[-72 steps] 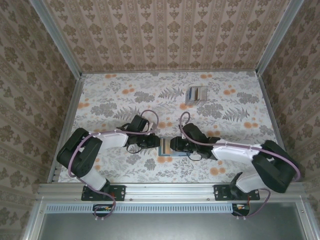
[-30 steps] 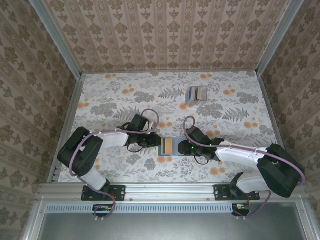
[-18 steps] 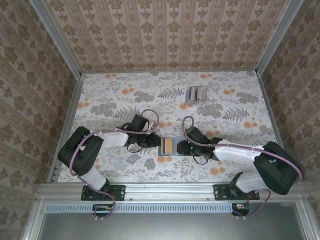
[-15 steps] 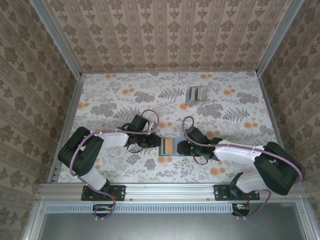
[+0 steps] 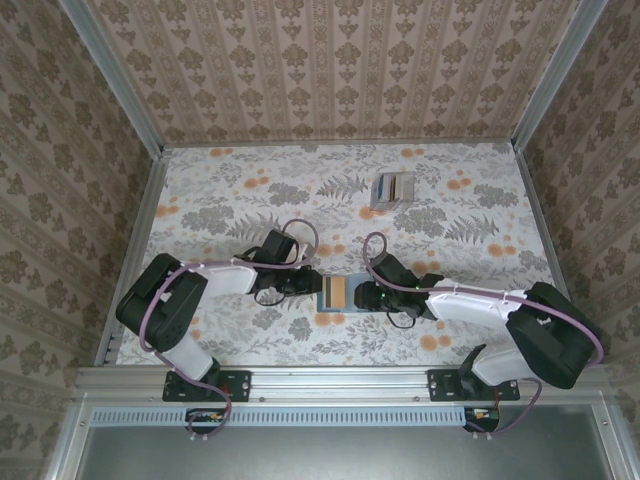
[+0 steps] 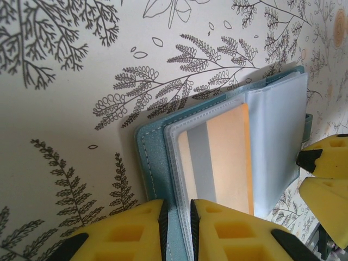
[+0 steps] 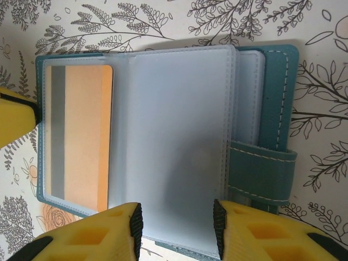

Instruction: Put the credit cards into the card holder

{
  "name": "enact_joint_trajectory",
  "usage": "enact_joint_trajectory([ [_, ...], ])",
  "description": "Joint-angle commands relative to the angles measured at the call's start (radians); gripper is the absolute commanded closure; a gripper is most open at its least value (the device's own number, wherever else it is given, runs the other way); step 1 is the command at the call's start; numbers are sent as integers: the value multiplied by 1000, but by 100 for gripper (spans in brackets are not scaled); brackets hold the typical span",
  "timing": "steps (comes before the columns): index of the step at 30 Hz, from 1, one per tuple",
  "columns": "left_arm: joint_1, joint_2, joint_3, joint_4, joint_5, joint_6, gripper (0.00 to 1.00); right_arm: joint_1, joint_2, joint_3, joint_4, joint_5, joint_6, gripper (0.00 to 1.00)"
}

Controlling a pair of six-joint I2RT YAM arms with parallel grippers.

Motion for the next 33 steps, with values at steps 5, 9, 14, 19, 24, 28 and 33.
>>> enact_joint_trajectory([
  [5,0,8,-19,14,10,-16,78,5,-24,31,-56,60,-24,56],
  [9,0,9,-16,13,12,-15,78,5,9,30,-24,29,-13,57],
  [14,0,8,-16,10,11,-15,78,15,30,39,-21,26,-13,59],
  [19,0,10,-12,10,12,-17,78,15,22,47,-41,30,-25,61],
  [24,-2,14,-6,8,14,-17,78,16,23,45,-24,23,-22,65],
  [28,-3,13,-1,2,16,-15,78,15,23,45,7,5,-19,70],
  [33,-3,6,4,-6,13,-12,78,15,24,48,37,-13,-22,74],
])
